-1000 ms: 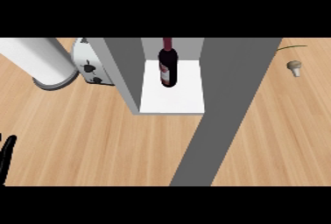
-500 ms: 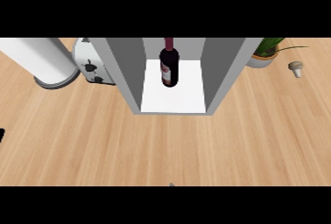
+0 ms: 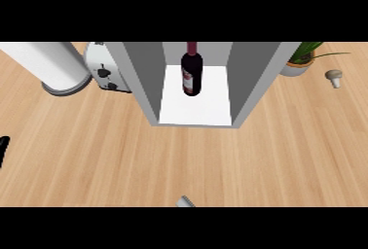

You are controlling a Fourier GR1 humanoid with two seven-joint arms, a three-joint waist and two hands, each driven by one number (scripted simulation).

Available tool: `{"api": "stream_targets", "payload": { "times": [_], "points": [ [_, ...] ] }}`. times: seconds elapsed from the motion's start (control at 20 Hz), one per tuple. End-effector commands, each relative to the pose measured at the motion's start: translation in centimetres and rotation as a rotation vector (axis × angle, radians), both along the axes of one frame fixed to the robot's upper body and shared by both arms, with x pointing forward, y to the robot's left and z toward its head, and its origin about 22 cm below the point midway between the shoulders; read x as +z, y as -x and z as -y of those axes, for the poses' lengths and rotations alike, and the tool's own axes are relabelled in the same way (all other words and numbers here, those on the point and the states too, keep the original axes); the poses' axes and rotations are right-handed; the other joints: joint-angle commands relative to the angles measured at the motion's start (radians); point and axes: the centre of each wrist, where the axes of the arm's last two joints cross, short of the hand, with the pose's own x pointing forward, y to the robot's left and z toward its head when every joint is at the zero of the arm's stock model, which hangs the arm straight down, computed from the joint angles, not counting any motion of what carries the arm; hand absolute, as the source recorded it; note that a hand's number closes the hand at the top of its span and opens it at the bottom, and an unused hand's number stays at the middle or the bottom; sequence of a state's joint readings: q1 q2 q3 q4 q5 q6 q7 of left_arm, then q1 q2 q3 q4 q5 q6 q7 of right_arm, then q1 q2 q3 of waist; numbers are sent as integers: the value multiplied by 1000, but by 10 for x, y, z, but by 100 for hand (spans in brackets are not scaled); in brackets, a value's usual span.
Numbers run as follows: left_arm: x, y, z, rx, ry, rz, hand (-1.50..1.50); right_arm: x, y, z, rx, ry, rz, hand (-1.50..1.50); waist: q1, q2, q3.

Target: Pick up the wine, place it into the cabinet and close the cabinet

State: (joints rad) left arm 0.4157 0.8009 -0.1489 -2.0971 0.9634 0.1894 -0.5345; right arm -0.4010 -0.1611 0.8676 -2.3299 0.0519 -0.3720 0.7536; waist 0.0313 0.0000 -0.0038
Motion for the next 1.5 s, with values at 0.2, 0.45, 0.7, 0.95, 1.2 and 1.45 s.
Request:
{"api": "stream_targets", "payload": {
  "times": [0.2,0.45,0.7,0.95,1.2,1.45],
  "points": [
    [-3,-4,7,-10,13,9,-150,34,-39,-66,40,-81,5,150,13,2,0],
    [0,-10,14,10,12,0,-150,64,-90,-96,-3,-59,42,150,14,8,2],
    [-7,-14,13,29,18,17,-150,75,-126,-115,-66,-8,137,150,-3,5,2],
    [-13,-12,18,62,26,4,-150,75,-164,-118,-151,38,179,150,-11,3,3],
    [-13,-19,13,46,13,14,-150,73,-204,-109,-188,30,112,150,-11,4,3],
    [5,-23,7,52,-2,12,-150,51,-243,-83,-223,56,129,150,-3,8,3]
  ]
}}
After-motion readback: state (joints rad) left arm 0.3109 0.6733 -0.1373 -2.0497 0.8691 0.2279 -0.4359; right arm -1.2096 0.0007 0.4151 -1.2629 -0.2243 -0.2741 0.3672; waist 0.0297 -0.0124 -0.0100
